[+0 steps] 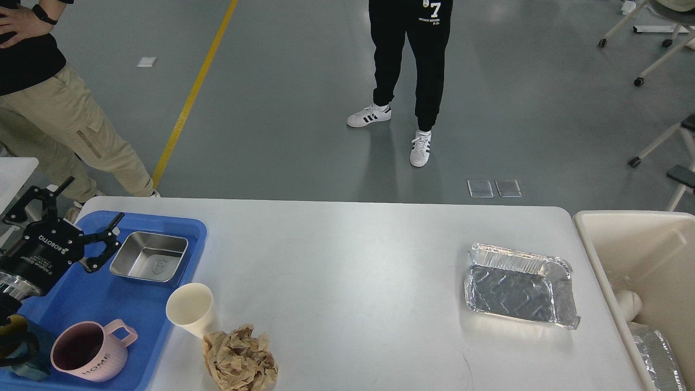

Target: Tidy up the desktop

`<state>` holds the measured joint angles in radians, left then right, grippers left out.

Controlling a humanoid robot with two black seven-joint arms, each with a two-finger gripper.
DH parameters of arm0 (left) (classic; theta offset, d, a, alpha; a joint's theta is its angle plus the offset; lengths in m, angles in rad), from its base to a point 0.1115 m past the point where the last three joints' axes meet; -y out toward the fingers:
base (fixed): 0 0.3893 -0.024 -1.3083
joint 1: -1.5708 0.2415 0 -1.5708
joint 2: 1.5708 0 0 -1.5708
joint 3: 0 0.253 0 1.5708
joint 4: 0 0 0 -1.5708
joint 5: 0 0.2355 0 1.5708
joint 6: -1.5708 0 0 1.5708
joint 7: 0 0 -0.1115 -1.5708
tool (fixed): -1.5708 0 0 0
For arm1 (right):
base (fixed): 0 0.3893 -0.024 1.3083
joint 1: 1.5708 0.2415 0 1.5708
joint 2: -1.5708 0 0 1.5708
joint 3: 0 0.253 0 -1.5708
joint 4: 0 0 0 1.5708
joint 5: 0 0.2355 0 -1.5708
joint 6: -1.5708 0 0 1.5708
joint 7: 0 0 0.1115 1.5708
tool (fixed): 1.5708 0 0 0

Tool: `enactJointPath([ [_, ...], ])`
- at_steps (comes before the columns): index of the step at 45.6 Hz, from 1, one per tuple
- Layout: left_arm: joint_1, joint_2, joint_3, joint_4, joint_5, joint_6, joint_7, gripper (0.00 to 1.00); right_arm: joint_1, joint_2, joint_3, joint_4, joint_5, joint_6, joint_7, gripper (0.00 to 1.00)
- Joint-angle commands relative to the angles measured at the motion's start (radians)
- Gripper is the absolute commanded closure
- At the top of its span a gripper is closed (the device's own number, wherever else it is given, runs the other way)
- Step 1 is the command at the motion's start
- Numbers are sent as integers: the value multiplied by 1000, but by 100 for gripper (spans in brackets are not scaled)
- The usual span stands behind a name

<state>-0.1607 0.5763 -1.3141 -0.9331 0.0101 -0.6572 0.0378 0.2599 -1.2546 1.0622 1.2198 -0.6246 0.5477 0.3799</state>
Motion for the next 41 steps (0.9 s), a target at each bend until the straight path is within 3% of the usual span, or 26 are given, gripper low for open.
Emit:
enactJointPath([
  [1, -2, -6, 0, 0, 4, -1, 20, 3, -1, -43, -111, 121, -223, -95, -32, 0],
  [7, -2, -10, 1, 0, 5, 1, 34, 3, -13, -127, -201, 227, -316, -141, -92, 0],
  [18, -10, -33, 23, 2, 5, -12, 39, 3, -13, -229, -373, 305, -351, -183, -90, 0],
  [41, -17, -49, 29, 2, 5, -56, 39, 3, -18, -201, -479, 320, -343, -247, -85, 0],
])
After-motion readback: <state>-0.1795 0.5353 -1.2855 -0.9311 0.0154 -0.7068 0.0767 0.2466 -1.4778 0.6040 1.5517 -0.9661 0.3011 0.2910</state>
